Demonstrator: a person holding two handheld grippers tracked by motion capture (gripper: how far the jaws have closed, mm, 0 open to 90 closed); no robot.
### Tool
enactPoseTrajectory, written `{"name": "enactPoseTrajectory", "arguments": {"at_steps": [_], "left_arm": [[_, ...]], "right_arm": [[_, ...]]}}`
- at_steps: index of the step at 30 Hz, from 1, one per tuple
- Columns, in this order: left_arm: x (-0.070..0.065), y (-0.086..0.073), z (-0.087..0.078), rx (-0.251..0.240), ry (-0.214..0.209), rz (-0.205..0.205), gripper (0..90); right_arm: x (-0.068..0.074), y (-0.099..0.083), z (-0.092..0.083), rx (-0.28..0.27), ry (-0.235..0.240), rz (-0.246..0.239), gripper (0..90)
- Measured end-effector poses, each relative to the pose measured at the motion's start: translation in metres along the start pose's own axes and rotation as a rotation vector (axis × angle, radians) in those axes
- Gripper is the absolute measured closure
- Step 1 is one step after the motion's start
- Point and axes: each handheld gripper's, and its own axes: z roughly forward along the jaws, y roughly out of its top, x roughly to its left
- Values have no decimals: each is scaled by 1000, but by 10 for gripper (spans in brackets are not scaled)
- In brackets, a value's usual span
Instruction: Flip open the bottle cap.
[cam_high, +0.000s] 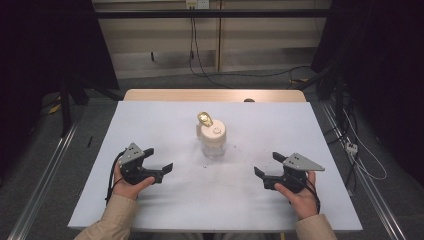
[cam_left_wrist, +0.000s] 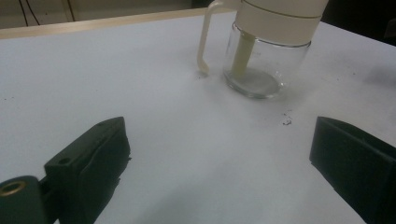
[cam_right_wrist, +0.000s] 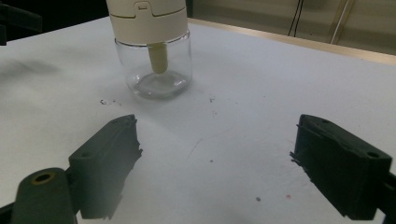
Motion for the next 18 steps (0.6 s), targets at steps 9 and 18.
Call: {"name": "enactPoseTrajectory", "arguments": {"at_steps": [9, 18], "left_arm": [[8, -4, -13, -4, 10, -2, 44], [16, -10, -24, 0, 17, -6, 44]], "right_arm": [[-3, -4, -7, 0, -10, 2, 134], [-7, -9, -14, 4, -26, 13, 134]]}}
